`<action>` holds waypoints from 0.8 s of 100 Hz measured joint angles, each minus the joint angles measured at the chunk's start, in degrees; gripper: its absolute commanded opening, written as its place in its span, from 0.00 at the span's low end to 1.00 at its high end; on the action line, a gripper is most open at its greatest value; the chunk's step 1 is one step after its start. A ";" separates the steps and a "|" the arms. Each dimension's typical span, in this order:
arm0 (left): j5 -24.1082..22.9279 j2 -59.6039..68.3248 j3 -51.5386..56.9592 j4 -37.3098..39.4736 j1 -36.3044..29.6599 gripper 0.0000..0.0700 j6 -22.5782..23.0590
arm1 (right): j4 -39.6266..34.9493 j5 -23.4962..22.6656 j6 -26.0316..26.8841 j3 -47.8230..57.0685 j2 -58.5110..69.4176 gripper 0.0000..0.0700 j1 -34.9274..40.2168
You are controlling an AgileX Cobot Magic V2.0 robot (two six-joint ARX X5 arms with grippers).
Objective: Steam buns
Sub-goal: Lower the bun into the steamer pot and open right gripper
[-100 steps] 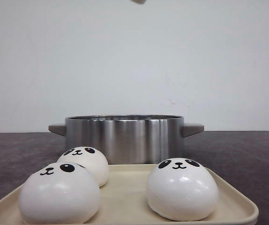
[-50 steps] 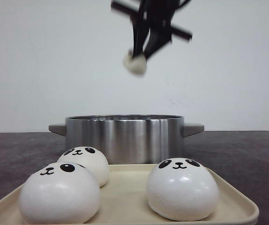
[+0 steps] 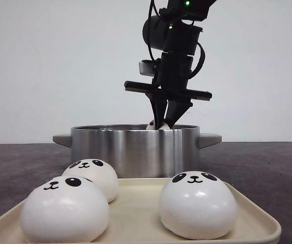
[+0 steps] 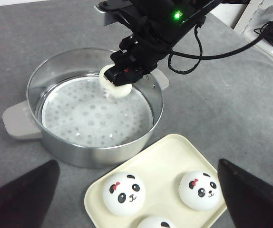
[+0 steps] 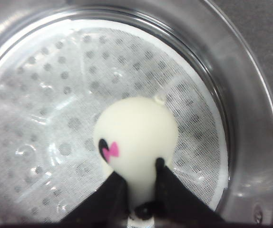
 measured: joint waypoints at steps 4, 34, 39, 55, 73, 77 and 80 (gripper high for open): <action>0.00 0.00 0.00 -0.44 0.00 1.00 0.00 | 0.33 -0.02 0.00 0.00 0.20 0.00 -0.02; 0.00 0.00 0.00 -0.76 0.00 1.00 0.00 | 3.37 0.26 0.42 0.00 0.57 0.00 -0.48; 0.00 0.00 0.00 -0.79 0.00 1.00 0.00 | 3.56 0.28 0.48 0.00 0.66 0.00 -0.66; 0.00 -0.02 0.00 -0.79 0.00 1.00 0.00 | 4.20 0.35 0.61 0.00 1.64 0.00 -0.98; 0.00 -0.02 0.00 -1.29 0.00 1.00 0.00 | 4.87 0.39 0.63 0.00 2.56 0.00 -1.46; 0.00 -0.02 0.00 -1.51 0.00 1.00 0.00 | 5.64 0.42 0.63 0.00 2.56 0.00 -1.57; 0.00 -0.02 0.00 -1.64 0.00 1.00 0.00 | 6.12 0.42 0.63 0.00 2.56 0.00 -1.62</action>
